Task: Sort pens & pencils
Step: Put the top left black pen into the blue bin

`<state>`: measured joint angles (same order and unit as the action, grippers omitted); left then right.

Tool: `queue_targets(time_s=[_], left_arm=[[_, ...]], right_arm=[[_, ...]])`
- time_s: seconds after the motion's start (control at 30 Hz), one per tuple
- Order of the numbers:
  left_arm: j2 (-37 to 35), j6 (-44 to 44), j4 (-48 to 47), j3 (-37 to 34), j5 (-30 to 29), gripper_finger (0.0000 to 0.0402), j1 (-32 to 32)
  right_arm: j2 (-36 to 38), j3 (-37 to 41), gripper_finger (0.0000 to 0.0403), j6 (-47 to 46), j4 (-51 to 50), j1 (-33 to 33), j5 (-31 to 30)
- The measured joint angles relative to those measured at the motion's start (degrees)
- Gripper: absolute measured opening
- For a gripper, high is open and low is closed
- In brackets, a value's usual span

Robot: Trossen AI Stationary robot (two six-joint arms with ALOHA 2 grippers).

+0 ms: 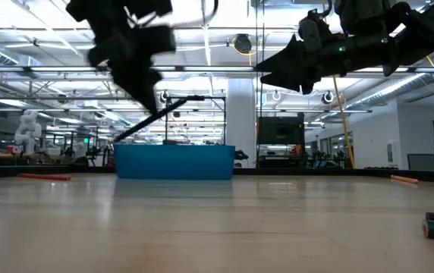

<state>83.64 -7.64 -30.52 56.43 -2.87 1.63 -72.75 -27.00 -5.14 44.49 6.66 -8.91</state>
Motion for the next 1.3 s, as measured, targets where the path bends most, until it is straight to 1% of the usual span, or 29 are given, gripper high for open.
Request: queue_targets(time_s=[0.1,0.17,0.23,0.3,0.43,0.5,0.57,0.63,0.7,0.83,1.2,1.23,1.3], left_arm=[[-3.03,-1.06,12.11,-2.34,-0.18,0.0014,0.00],[-4.19,-1.59,22.83,-4.34,-0.19,0.0014,0.00],[-5.54,-2.20,31.84,-7.82,-1.20,0.0014,0.00],[-5.56,-2.57,45.13,-11.45,-3.09,0.0014,0.02],[-5.59,-0.28,64.52,-20.35,-3.60,0.0014,1.12],[-5.83,1.40,71.82,-24.51,-4.02,0.0014,1.71],[-5.77,4.00,77.08,-27.75,-4.46,0.0014,2.21],[-6.25,5.40,80.10,-30.51,-4.66,0.0014,2.64],[-6.52,6.26,82.10,-31.33,-4.61,0.0014,2.77],[-7.47,6.15,81.22,-31.81,-3.66,0.0014,2.97],[-7.61,6.07,81.26,-31.81,-3.08,0.0014,2.67],[-7.61,6.07,81.24,-31.81,-3.90,0.0014,2.64],[-7.59,6.27,79.84,-31.24,-7.52,0.0014,2.86]], right_arm=[[-0.04,0.04,0.0263,0.02,-0.35,0.00,0.11],[-0.04,0.04,0.0263,0.19,-0.40,-0.02,0.13],[-0.04,0.07,0.0263,0.24,-0.13,-0.01,0.15],[-0.04,0.03,0.0263,0.24,-0.24,-0.02,0.17],[-0.04,0.04,0.0263,0.54,-0.44,-0.02,1.77],[-0.04,0.05,0.0263,1.67,-0.38,-0.04,3.16],[-0.04,0.04,0.0263,2.99,-0.42,-0.10,4.35],[-0.04,0.04,0.0263,4.97,-0.13,-0.13,6.55],[-0.04,0.04,0.0263,6.72,0.11,-0.35,9.75],[-0.04,0.04,0.0263,8.85,0.89,-0.96,16.32],[-0.04,0.04,0.0263,8.91,1.54,-1.68,16.55],[-0.04,0.04,0.0263,8.93,1.53,-1.68,16.55],[-0.04,0.04,0.0263,9.10,1.68,-1.68,16.55]])
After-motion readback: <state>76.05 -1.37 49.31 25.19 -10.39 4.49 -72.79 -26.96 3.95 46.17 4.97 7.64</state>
